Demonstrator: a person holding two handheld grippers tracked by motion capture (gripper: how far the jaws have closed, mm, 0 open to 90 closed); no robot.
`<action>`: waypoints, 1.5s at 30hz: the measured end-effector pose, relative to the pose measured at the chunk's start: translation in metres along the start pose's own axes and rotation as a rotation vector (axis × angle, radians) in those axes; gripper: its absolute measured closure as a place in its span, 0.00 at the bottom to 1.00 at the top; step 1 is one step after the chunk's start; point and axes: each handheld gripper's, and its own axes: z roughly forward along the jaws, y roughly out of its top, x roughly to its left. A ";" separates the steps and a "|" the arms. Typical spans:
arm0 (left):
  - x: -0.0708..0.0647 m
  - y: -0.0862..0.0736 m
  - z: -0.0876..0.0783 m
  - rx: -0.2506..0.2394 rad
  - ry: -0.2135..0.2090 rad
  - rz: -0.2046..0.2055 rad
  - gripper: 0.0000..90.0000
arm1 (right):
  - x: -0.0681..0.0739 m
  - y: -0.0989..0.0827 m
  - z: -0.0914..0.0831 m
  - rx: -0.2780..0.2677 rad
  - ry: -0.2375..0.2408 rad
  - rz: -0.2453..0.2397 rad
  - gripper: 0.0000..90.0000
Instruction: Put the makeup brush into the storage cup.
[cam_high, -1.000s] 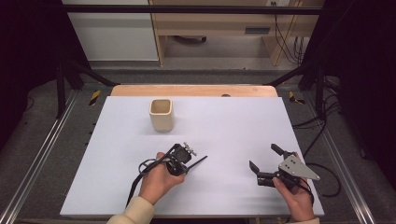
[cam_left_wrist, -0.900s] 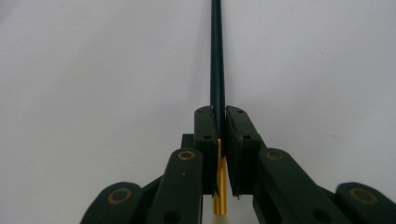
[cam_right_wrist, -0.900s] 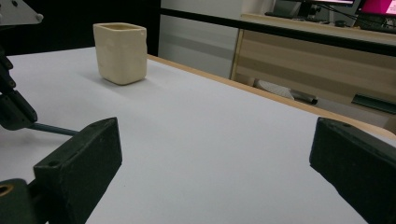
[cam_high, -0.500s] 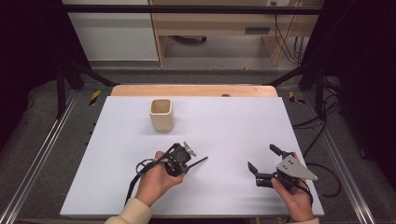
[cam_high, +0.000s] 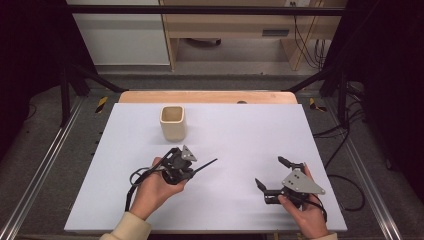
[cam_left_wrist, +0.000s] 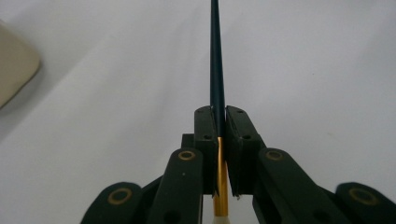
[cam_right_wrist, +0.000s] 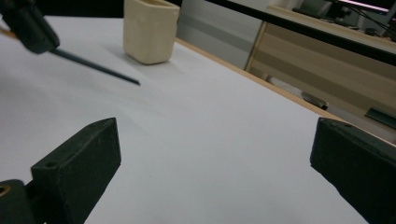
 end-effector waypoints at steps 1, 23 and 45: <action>0.002 -0.002 -0.002 -0.010 0.002 -0.002 0.93 | 0.003 0.001 0.003 0.011 0.011 -0.023 0.02; 0.031 -0.044 -0.026 -0.116 -0.019 -0.033 0.93 | 0.065 0.039 0.058 0.045 0.078 -0.303 0.06; 0.029 -0.047 -0.026 -0.126 -0.042 -0.004 0.93 | 0.108 0.048 0.090 0.075 0.123 -0.468 0.13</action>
